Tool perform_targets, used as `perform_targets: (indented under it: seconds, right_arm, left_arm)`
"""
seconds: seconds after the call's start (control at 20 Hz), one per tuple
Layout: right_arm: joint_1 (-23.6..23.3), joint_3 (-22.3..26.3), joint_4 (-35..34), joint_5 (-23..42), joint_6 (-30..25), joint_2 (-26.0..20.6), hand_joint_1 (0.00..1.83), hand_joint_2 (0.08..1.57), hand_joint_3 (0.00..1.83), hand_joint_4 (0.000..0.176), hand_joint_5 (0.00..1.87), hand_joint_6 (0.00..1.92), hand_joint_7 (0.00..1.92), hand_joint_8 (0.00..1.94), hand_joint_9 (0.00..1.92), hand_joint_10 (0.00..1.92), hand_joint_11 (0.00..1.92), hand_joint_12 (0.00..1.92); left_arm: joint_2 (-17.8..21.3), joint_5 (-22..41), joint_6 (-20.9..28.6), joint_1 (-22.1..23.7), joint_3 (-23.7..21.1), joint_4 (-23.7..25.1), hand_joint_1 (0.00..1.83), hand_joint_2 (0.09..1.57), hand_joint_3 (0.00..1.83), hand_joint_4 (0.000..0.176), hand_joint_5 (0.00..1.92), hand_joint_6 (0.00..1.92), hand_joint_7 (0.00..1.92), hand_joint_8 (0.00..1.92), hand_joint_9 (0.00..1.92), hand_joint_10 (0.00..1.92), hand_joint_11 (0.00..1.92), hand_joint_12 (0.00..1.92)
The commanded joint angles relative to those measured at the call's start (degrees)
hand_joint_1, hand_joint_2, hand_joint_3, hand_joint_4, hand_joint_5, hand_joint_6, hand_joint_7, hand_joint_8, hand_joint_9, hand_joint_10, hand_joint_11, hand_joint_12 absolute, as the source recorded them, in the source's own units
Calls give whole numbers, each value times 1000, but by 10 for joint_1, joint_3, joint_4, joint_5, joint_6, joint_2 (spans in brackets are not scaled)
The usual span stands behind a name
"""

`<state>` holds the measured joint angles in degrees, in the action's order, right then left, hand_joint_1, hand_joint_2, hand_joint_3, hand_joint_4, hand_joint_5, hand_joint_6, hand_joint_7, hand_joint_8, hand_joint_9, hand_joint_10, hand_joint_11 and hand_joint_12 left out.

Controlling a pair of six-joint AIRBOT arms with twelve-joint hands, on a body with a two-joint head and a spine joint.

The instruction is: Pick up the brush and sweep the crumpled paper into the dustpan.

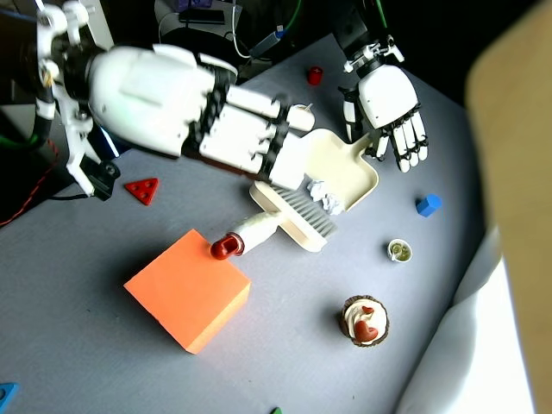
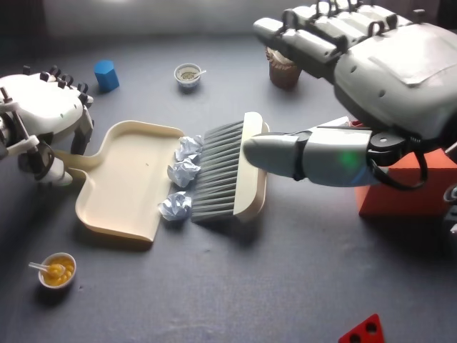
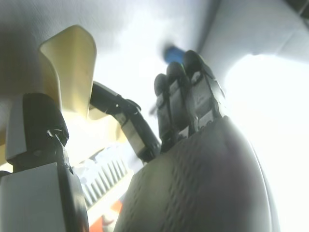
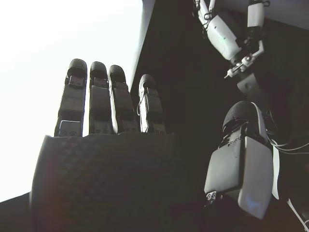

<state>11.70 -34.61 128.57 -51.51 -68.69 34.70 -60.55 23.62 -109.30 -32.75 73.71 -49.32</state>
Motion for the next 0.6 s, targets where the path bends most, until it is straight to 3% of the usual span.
perform_targets:
  seconds: [0.0, 0.05, 0.1, 0.15, 0.2, 0.25, 0.4, 0.45, 0.5, 0.55]
  right_arm:
    - [-10, 6, 43, -63, 5, -1, 195, 931, 0, 0, 3, 0, 47, 5, 87, 9, 115, 33]
    - [-8, 7, 41, -69, 9, 2, 268, 930, 0, 0, 0, 0, 51, 6, 92, 9, 123, 35]
    - [-7, 8, 38, -73, 12, 3, 369, 916, 0, 0, 0, 0, 51, 5, 96, 10, 135, 40]
    - [-6, 9, 33, -82, 17, 5, 489, 900, 0, 0, 0, 0, 35, 1, 84, 4, 123, 35]
    - [-5, 10, 30, -87, 22, 7, 535, 906, 0, 0, 0, 0, 8, 0, 62, 0, 106, 27]
    - [-3, 11, 27, -96, 29, 11, 650, 890, 0, 0, 0, 0, 28, 9, 72, 6, 122, 33]
    - [5, 13, 21, -125, 46, 21, 677, 884, 0, 0, 0, 0, 32, 10, 74, 6, 126, 35]
    - [8, 13, 21, -137, 50, 25, 791, 864, 0, 0, 0, 0, 37, 10, 81, 8, 130, 36]
    - [13, 14, 21, -151, 52, 30, 791, 864, 0, 0, 0, 0, 37, 10, 81, 8, 130, 36]
    - [16, 15, 21, -160, 54, 33, 989, 875, 0, 0, 40, 5, 81, 9, 112, 7, 151, 43]
  left_arm:
    - [4, 50, -2, 9, 5, 17, 1045, 1110, 1, 105, 994, 957, 272, 0, 220, 2, 113, 248]
    - [4, 48, -2, 12, 6, 19, 1052, 1114, 2, 79, 986, 970, 260, 3, 217, 1, 108, 249]
    - [4, 45, -2, 15, 8, 19, 1048, 1114, 0, 90, 986, 970, 277, 6, 244, 7, 115, 258]
    - [4, 41, -2, 18, 10, 21, 1038, 1115, 0, 112, 982, 977, 274, 3, 218, 1, 98, 254]
    - [5, 38, -2, 20, 12, 23, 1036, 1116, 1, 115, 980, 979, 261, 0, 217, 2, 86, 250]
    - [5, 37, -2, 22, 14, 26, 1047, 1113, 0, 95, 990, 965, 270, 2, 222, 2, 90, 254]
    - [7, 36, -2, 24, 15, 30, 1050, 1111, 0, 90, 993, 960, 272, 3, 223, 2, 91, 255]
    - [8, 35, -2, 26, 16, 31, 1052, 1115, 1, 79, 985, 973, 261, 1, 200, 0, 82, 252]
    - [8, 34, -2, 27, 17, 32, 1052, 1115, 1, 79, 985, 973, 261, 1, 200, 0, 82, 252]
    - [8, 32, -2, 28, 18, 32, 1052, 1116, 1, 76, 983, 975, 291, 13, 234, 15, 104, 262]
